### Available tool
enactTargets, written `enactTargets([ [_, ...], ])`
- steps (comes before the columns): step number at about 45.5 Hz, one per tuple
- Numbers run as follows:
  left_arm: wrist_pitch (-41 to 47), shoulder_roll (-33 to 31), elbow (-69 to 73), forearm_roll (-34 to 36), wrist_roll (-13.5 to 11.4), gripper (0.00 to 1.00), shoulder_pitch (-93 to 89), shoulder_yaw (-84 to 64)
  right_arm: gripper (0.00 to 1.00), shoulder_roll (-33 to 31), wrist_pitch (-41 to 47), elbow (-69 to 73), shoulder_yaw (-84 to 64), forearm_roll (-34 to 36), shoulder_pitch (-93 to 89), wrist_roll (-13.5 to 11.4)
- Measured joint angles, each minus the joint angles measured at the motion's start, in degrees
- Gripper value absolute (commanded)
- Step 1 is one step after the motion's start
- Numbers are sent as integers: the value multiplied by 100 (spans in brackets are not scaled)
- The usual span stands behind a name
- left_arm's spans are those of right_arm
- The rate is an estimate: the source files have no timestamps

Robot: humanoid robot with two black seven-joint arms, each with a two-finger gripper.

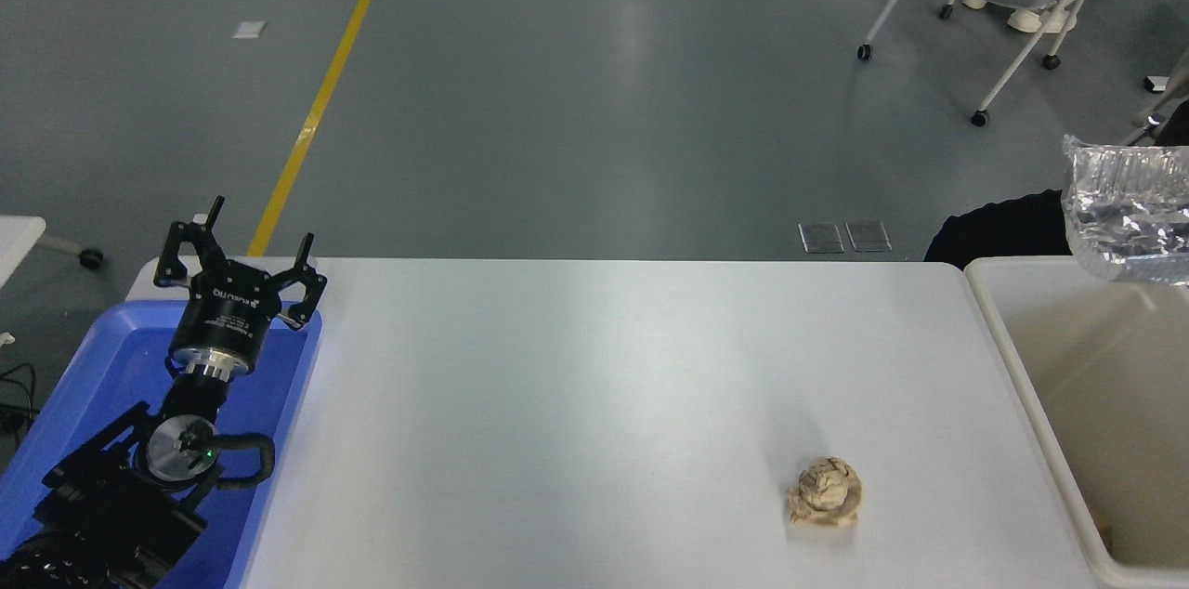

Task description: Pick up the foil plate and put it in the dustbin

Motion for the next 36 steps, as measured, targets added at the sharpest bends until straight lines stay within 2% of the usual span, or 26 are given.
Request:
enactTargets([
  [8,0,-3,-2,0,0,100,-12,4,0,-145,-394,-883,915,110,-1516,-20],
  [22,0,-7,-2,-1,8,100,-18,17,0,42,-801,-2157,2709,1063,-4130,-193],
  [28,0,-7,-3,-1,8,100,-27,22,0,231,-874,-2519,3330,1529,-4987,-337],
  [36,0,-7,-4,0,8,100,-29,24,0,546,-1037,-2836,4092,2134,-5841,-658],
])
